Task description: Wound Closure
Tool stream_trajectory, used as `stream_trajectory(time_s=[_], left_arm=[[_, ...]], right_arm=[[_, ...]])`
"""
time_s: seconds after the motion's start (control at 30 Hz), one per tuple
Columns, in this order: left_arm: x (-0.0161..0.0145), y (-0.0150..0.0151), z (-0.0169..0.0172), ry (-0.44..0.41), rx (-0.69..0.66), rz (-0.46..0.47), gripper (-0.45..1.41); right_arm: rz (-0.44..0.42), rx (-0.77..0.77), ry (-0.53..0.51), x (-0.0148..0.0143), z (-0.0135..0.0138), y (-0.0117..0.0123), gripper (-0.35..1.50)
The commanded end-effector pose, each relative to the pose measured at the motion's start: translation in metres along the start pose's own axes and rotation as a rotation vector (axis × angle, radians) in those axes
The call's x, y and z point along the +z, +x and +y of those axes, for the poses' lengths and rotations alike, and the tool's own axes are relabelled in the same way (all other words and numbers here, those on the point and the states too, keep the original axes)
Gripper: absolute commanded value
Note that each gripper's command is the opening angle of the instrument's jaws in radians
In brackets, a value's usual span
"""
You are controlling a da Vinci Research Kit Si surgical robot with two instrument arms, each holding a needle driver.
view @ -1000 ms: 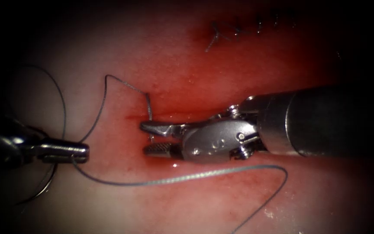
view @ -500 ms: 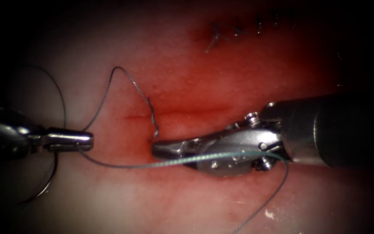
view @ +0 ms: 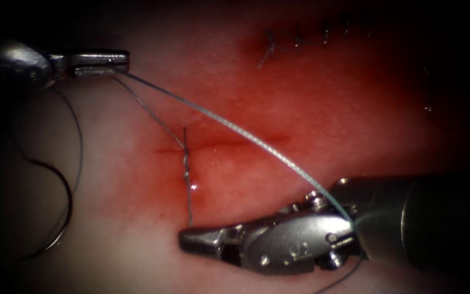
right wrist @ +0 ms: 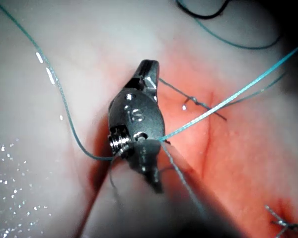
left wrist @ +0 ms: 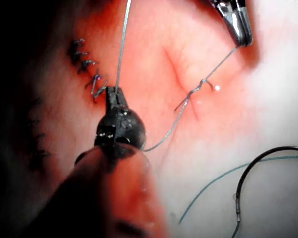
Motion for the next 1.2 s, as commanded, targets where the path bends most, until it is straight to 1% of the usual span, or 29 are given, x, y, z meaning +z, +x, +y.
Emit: stream_trajectory(time_s=[0.03,0.1,0.17,0.23,0.27,0.37,0.43,0.5,0.6,0.73,0.83,1.1,1.2], left_arm=[[0.0005,-0.0002,-0.0008,0.026,-0.005,-0.003,-0.45],[-0.0001,-0.0001,-0.0018,0.063,-0.011,-0.013,-0.45],[-0.0006,0.0002,-0.002,0.076,-0.016,-0.01,-0.45],[-0.0015,0.0007,-0.0021,0.084,-0.014,-0.012,-0.45],[-0.0022,0.001,-0.0024,0.096,-0.014,-0.012,-0.45],[-0.0031,0.001,-0.0041,0.12,-0.012,-0.013,-0.45],[-0.0036,0.0007,-0.0057,0.16,-0.007,-0.01,-0.45],[-0.0039,0.0003,-0.0074,0.219,-0.019,-0.001,-0.45],[-0.0039,-0.0004,-0.009,0.255,-0.033,0.0,-0.45],[-0.003,-0.0006,-0.0088,0.263,-0.028,-0.01,-0.45],[-0.0023,-0.0008,-0.0082,0.253,-0.015,-0.019,-0.45],[-0.0008,-0.0017,-0.0074,0.229,0.001,-0.036,-0.45],[-0.0004,-0.0019,-0.0068,0.222,-0.001,-0.039,-0.45]], right_arm=[[0.003,0.006,0.01,0.0009,-0.0014,0.0,-0.35],[-0.007,0.006,0.034,0.001,-0.0023,0.0,-0.35],[-0.019,0.019,0.045,0.0012,-0.0032,-0.0002,-0.35],[-0.034,0.038,0.06,0.0015,-0.0043,-0.0008,-0.35],[-0.049,0.045,0.077,0.0018,-0.0054,-0.0014,-0.35],[-0.067,0.053,0.092,0.0022,-0.0067,-0.0025,-0.35],[-0.075,0.069,0.095,0.0024,-0.0071,-0.0031,-0.35],[-0.076,0.094,0.098,0.0025,-0.0074,-0.0033,-0.35],[-0.063,0.137,0.123,0.0027,-0.0084,-0.003,-0.35],[-0.048,0.147,0.15,0.0028,-0.0101,-0.0016,-0.35],[-0.05,0.144,0.162,0.0031,-0.0106,-0.0006,-0.35],[-0.044,0.162,0.159,0.0031,-0.0108,-0.0004,-0.35],[-0.041,0.168,0.142,0.0032,-0.0103,-0.0002,-0.35]])
